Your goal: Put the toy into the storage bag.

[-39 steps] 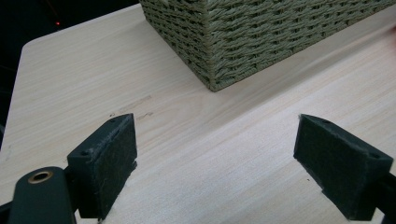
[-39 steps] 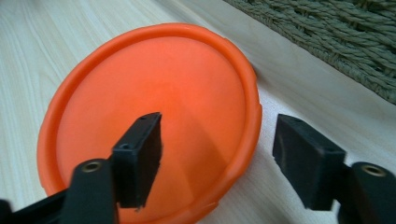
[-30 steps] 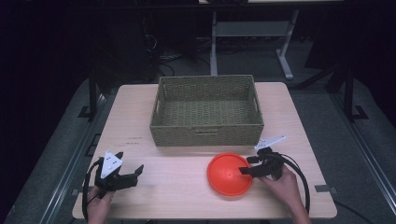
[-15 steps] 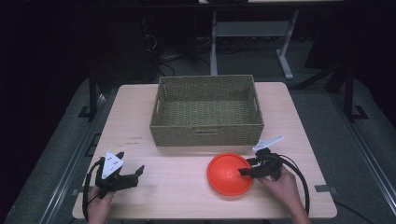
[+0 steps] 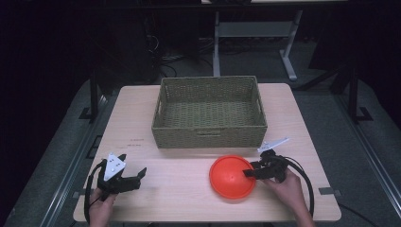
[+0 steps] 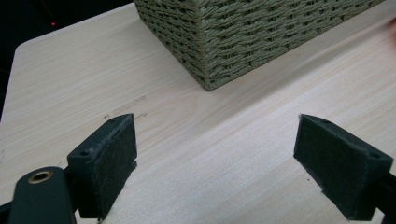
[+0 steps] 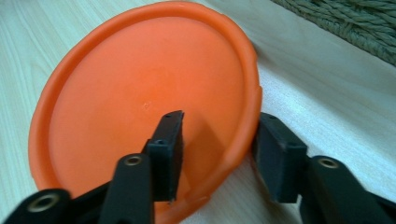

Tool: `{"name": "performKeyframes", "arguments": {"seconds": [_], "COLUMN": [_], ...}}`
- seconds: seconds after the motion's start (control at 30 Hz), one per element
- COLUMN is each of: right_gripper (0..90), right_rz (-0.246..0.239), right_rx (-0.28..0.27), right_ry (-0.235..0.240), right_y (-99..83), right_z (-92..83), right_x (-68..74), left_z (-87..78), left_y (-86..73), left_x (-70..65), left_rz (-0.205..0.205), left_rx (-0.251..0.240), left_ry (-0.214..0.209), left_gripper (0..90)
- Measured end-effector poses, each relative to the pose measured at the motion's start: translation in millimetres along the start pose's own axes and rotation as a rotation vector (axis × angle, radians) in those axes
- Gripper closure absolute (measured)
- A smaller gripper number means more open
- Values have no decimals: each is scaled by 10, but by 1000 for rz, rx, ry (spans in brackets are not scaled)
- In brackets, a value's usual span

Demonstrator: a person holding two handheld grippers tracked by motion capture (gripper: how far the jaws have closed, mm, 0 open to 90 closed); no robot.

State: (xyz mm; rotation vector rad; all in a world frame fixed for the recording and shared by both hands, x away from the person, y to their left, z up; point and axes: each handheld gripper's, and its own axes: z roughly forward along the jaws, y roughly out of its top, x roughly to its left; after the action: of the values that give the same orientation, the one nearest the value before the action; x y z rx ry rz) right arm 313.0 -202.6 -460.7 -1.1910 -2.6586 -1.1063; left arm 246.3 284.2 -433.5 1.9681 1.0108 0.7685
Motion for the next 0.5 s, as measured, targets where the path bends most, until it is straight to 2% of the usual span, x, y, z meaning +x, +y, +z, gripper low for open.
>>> {"name": "performKeyframes", "arguments": {"seconds": [0.13, 0.2, 0.5], "right_gripper": [634, 661, 748], "right_rz": [-7, 6, -1], "right_rx": [5, -7, -43], "right_ry": [-15, 0, 26], "right_y": [1, 6, 26], "right_z": [-25, -42, -164], "right_x": [11, 6, 27], "left_z": [-2, -1, 0], "left_y": [0, 1, 2], "left_x": [-1, 0, 6], "left_rz": [0, 0, 2], "left_rx": [-4, -2, 0], "left_ry": [0, 2, 7], "left_gripper": [128, 128, 128]}}
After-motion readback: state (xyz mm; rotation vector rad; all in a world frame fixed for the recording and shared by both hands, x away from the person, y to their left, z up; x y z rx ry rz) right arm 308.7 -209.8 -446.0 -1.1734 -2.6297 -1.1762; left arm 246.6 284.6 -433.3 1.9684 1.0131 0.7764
